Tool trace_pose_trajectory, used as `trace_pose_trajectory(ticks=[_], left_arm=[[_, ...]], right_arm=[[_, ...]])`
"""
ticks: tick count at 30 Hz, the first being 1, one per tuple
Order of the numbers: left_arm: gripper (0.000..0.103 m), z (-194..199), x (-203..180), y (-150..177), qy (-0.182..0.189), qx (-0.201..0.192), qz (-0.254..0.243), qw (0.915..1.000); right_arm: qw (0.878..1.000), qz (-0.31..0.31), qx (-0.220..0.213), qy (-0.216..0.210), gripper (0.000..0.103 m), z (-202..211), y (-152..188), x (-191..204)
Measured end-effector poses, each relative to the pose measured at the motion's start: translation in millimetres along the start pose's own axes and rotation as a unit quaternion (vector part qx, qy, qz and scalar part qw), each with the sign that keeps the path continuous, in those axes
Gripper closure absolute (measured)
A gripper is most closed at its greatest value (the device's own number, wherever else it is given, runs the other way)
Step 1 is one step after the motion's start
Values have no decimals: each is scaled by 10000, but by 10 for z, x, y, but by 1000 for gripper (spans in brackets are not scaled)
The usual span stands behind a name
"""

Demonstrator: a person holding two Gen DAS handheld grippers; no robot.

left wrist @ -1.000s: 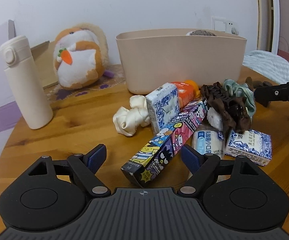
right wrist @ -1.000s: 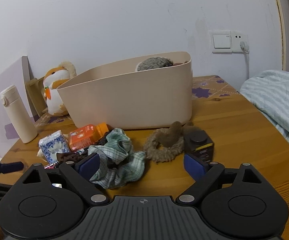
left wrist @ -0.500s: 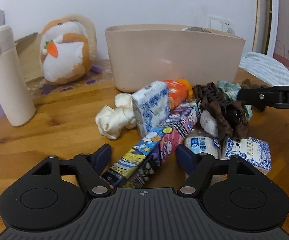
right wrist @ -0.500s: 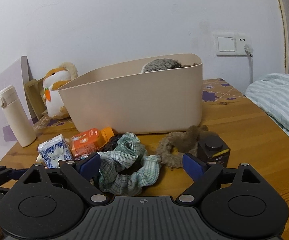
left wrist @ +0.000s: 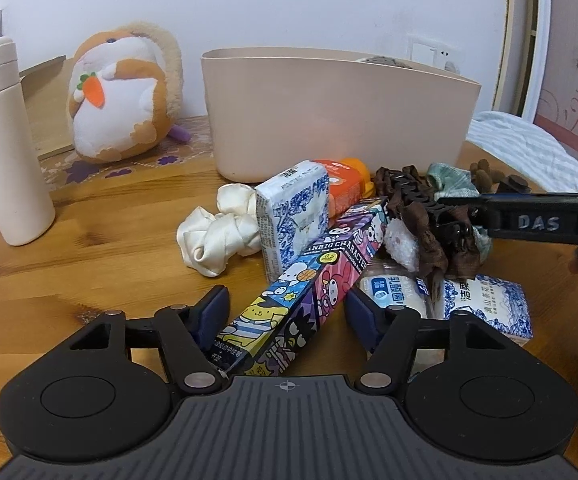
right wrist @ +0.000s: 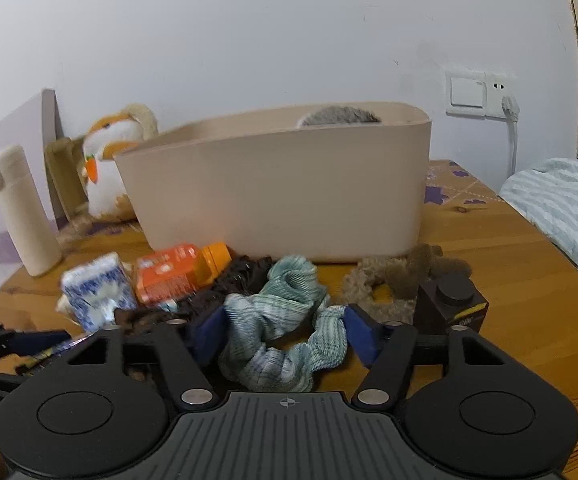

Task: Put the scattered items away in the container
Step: 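Lower the left gripper onto the Sanrio box while the right reaches the green scrunchie, then grasp the Sanrio box with the left gripper while the right grasps the green scrunchie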

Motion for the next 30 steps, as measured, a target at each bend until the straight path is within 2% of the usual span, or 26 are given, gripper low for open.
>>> trace_pose_trajectory(ticks=[5,7,8,14,21,30], left_arm=[[49,18,-51,3,84,-17,-102,9999],[62,30,-66,5,135,-34,-124,9998],[65,37,-72,7,157,-44,-126,9998],[73,66,-109,16,264,-53,-107,9996],[79,111,-151,28,369,-80,-33,9993],[79,159,-194,33,386,-155,30,9991]], right_arm=[[10000,-29,7,-44,72,-1,30,-10],[10000,-10,-3,-50,79,8,33,-7],[10000,-12,-3,-61,81,12,35,-10],[9998,-134,-1,-166,96,37,35,-25],[9996,-181,-116,-187,100,121,16,-31],[9987,-269,-340,-254,101,281,-19,-63]])
Point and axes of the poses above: each gripper's, at about its wrist camera, not at the fingertips, and z roughly against the way its jaws point, x to its left, y to its underside, the point moved 7 cm from there along -z, roughly the way its jaws point, and after that the axes turned 2 degrees about -y, right-handed, at the moved point
